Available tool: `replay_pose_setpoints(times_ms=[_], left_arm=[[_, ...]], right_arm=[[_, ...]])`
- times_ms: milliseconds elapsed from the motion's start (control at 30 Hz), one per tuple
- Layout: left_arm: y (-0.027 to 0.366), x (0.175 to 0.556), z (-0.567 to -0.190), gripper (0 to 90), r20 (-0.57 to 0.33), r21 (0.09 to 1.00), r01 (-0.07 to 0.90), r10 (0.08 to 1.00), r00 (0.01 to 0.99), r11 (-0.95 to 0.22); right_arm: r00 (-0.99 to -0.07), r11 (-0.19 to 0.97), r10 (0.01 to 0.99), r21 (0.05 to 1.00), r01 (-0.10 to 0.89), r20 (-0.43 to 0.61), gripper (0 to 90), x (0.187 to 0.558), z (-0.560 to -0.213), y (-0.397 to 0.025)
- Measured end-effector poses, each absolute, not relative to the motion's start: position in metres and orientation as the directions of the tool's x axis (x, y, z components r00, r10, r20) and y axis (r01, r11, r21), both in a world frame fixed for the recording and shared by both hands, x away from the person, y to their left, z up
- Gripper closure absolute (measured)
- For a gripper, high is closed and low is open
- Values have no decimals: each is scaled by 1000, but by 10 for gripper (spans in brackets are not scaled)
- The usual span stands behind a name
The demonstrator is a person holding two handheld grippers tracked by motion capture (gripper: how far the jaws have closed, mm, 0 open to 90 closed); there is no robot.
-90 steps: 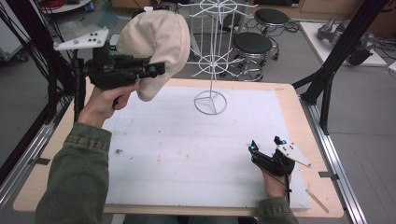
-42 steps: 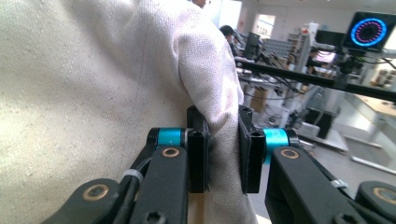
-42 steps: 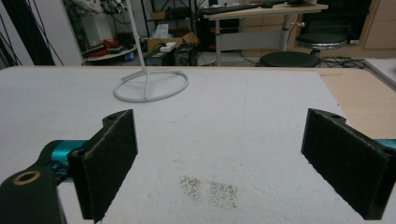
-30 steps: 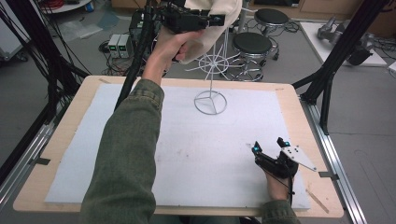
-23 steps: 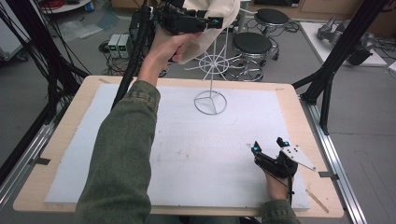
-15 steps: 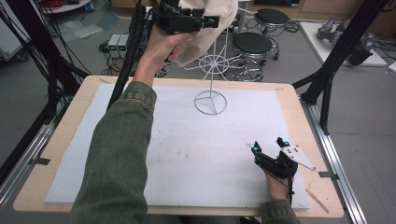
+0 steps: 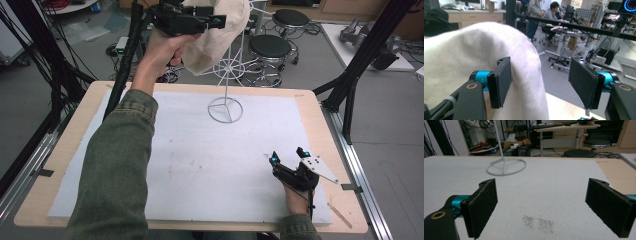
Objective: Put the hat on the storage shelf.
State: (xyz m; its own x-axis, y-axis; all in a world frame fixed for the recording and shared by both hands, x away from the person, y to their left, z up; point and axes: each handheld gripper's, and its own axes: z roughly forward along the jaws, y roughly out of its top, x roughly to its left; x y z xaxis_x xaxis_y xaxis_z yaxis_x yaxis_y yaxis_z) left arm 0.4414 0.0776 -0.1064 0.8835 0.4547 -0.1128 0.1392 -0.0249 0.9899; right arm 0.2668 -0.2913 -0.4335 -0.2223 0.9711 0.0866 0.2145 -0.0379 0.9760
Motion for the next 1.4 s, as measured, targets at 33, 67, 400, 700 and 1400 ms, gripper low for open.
replay_pose_setpoints(times_ms=[33,67,400,700,1400], left_arm=[[78,440,-105,348,-113,990,139,457,882,-23],[79,438,-104,347,-111,990,136,455,884,-23],[90,418,-95,337,-69,994,101,453,889,-48],[123,395,-99,330,-53,996,80,506,861,-32],[198,320,-154,328,-27,998,54,583,812,-28]], right_arm=[[-222,-37,971,976,214,85,97,267,-433,-291],[-222,-35,971,976,215,84,97,267,-433,-291],[-225,-28,971,977,212,77,97,267,-434,-291],[-232,-25,970,976,215,76,97,268,-434,-289],[-236,-15,969,976,216,67,97,267,-433,-284]])
